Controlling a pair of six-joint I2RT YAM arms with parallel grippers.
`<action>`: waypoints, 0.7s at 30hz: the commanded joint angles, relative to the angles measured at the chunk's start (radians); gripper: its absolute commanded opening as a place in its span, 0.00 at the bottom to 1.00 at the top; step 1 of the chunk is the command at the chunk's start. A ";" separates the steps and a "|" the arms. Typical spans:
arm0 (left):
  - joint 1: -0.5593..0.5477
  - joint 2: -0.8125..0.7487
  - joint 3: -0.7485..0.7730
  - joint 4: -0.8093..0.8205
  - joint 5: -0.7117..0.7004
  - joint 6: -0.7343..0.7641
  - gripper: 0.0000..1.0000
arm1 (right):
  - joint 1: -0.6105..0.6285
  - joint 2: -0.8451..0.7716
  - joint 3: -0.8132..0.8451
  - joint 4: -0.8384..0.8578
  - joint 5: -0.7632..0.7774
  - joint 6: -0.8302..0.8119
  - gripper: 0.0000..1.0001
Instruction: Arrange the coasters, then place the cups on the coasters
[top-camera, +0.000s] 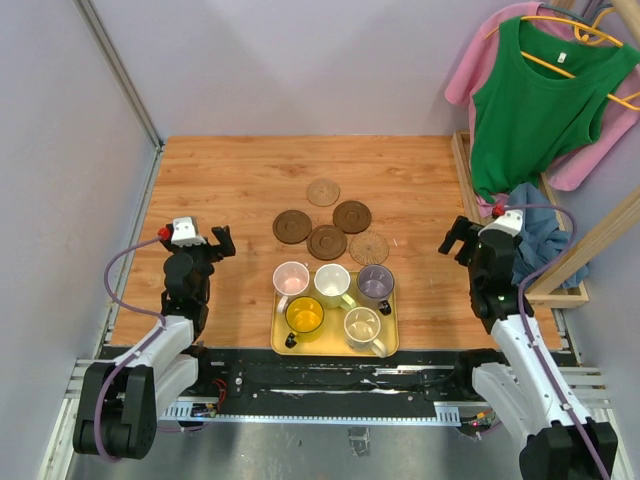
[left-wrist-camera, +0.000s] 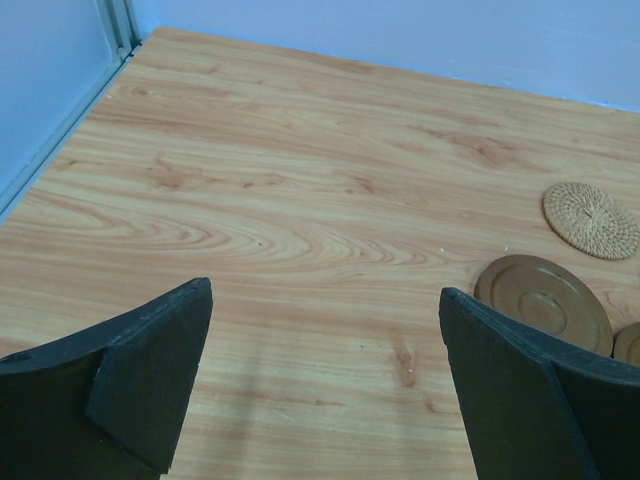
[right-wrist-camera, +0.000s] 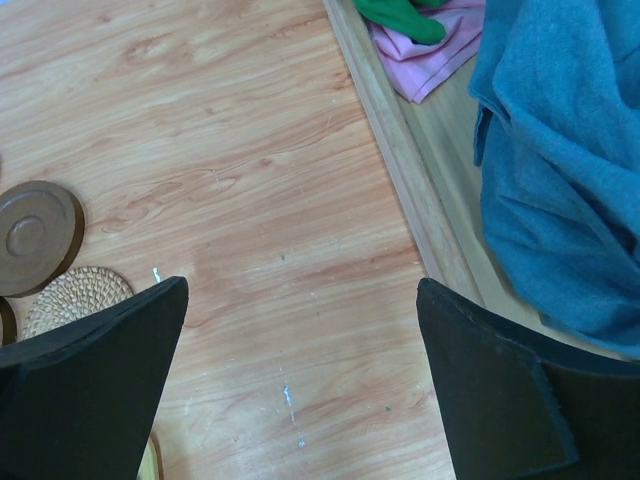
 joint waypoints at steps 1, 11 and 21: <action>0.008 -0.003 0.067 -0.081 0.013 -0.002 1.00 | -0.017 0.043 0.127 -0.114 -0.001 -0.045 0.98; 0.008 0.001 0.259 -0.333 0.032 -0.127 1.00 | -0.017 0.390 0.524 -0.458 -0.041 0.225 0.99; 0.008 -0.019 0.306 -0.301 0.213 -0.180 1.00 | -0.018 0.328 0.391 -0.080 -0.300 0.016 0.98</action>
